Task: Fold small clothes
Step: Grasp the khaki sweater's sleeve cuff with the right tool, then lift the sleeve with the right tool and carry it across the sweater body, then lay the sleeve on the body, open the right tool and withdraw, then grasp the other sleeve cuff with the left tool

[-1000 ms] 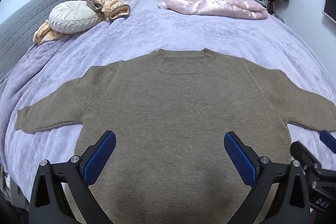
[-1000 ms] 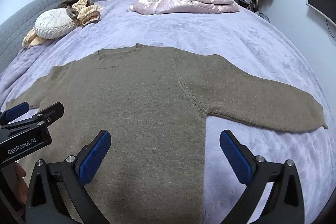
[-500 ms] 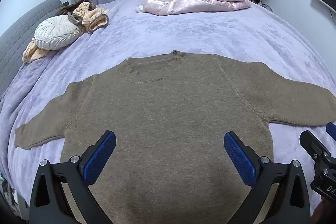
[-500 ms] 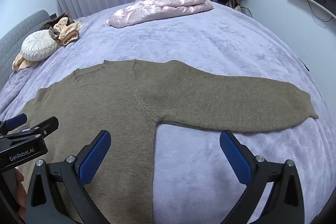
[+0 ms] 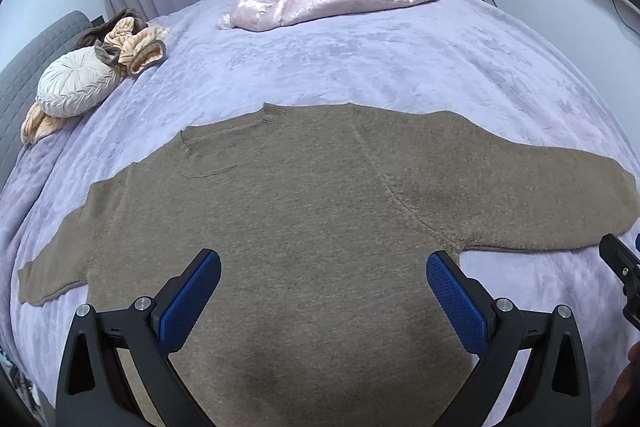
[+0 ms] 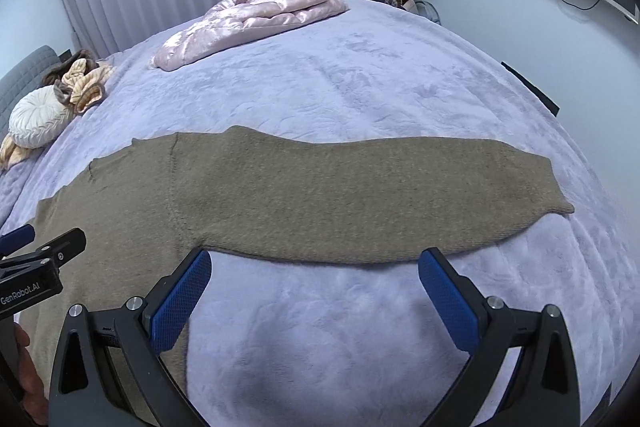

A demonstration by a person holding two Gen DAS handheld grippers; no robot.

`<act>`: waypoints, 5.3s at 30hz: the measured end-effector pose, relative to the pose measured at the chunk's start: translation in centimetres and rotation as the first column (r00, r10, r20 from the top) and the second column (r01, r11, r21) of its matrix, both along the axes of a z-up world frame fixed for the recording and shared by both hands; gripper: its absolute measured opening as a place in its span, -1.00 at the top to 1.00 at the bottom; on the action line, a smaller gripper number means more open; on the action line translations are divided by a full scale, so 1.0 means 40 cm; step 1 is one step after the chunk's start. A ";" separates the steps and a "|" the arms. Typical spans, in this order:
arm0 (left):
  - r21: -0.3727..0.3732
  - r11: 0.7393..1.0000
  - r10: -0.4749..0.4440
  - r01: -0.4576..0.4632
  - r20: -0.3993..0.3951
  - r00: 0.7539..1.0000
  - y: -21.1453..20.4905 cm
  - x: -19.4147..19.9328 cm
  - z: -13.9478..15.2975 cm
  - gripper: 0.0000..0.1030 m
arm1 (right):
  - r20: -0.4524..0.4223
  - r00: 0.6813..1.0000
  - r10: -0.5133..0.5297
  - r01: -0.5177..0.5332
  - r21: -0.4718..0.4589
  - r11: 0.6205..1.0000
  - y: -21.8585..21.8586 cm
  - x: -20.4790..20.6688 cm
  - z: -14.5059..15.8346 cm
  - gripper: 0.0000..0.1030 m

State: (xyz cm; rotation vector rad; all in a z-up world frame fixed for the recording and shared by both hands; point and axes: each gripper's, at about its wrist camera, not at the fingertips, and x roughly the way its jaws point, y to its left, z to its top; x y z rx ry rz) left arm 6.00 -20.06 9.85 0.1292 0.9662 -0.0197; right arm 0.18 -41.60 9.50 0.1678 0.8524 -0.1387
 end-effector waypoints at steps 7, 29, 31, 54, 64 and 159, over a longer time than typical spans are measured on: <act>-0.021 1.000 -0.013 0.011 -0.053 0.999 -0.062 0.024 -0.038 -1.00 | -0.023 0.994 -0.109 0.109 0.000 0.994 -0.159 -0.018 -0.025 -1.00; -0.058 0.994 0.085 -0.095 -0.151 0.985 -0.014 0.081 -0.139 -1.00 | 0.023 0.982 -0.189 0.169 0.355 0.919 -0.528 0.092 -0.099 0.84; -0.068 0.991 0.099 -0.111 -0.162 0.982 0.008 0.080 -0.145 -1.00 | 0.101 0.976 -0.192 0.145 0.357 0.923 -0.517 0.062 -0.062 0.86; -0.152 0.952 0.244 -0.266 -0.152 0.958 0.411 -0.044 -0.110 -1.00 | 0.312 0.949 0.042 -0.017 -0.081 0.997 0.018 0.056 0.348 0.86; -0.175 0.950 0.235 -0.258 -0.141 0.962 0.571 -0.117 -0.109 -1.00 | 0.275 0.949 0.156 -0.125 -0.125 0.984 0.364 0.097 0.331 0.86; -0.253 0.913 0.302 -0.321 -0.111 0.947 0.781 -0.182 -0.121 -1.00 | -0.143 0.934 0.327 -0.344 -0.116 0.932 0.726 0.069 -0.139 -0.59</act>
